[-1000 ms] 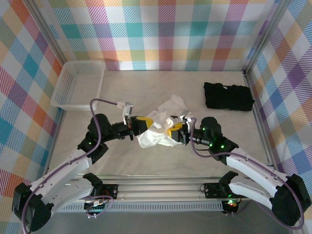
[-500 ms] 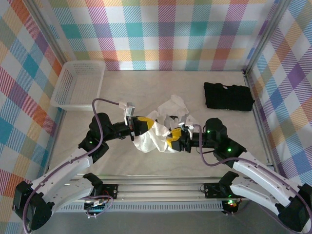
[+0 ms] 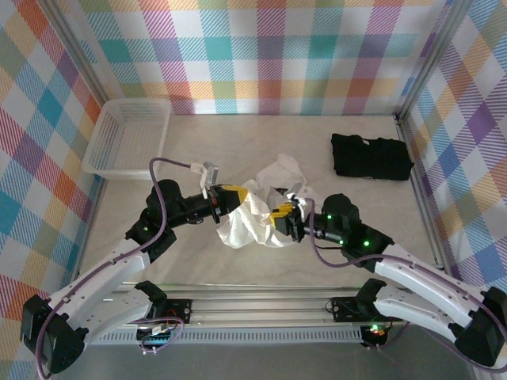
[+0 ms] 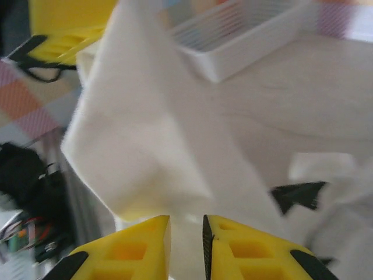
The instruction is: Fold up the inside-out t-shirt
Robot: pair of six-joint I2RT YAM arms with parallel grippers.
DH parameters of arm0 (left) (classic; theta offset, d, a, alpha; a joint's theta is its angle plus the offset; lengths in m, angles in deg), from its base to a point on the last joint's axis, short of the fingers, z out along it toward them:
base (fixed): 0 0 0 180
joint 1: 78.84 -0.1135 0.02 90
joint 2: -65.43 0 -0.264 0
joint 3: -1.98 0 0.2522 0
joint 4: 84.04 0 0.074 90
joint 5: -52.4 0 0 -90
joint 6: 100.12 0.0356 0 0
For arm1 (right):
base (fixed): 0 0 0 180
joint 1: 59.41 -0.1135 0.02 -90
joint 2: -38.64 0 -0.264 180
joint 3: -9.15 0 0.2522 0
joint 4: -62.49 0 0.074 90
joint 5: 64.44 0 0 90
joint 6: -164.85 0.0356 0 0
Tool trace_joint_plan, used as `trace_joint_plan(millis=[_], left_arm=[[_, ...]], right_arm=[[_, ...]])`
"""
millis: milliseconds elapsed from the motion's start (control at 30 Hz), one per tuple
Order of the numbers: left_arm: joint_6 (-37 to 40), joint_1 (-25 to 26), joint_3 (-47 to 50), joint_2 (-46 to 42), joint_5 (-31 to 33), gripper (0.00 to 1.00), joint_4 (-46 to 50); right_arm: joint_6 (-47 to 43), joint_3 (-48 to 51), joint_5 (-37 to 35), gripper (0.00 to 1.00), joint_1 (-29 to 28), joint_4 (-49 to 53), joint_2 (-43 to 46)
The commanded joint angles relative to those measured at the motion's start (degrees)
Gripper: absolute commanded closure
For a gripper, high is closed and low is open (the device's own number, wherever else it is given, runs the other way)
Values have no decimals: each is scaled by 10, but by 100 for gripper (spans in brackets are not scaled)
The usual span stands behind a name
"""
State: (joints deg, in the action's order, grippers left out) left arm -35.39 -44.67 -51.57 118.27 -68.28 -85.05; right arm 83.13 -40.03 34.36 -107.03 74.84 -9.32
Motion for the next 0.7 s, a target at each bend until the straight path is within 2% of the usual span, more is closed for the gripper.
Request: trace_joint_plan(millis=[0, 133, 233, 333, 467, 533, 667], left_arm=[[-1, -6, -25, -1, 56, 100, 27], [-9, -6, -28, 7, 63, 100, 32], [-11, -6, -31, 7, 62, 100, 37], [-6, -6, -35, 2, 61, 100, 49], [-3, -6, -34, -5, 59, 100, 54], [-3, -7, -34, -5, 55, 100, 54], [-2, -6, -35, -3, 50, 100, 50]], right_arm=[[-16, 14, 11, 74, -18, -5, 35], [-48, 11, 136, 75, -47, -60, -6], [-60, -31, 174, 77, -60, -77, -71], [-59, -56, 148, 79, -62, -98, -124], [-48, -74, 50, 81, -61, -114, -150], [-41, -74, 7, 78, -57, -121, -151], [-31, -61, -21, 72, -48, -139, -144]])
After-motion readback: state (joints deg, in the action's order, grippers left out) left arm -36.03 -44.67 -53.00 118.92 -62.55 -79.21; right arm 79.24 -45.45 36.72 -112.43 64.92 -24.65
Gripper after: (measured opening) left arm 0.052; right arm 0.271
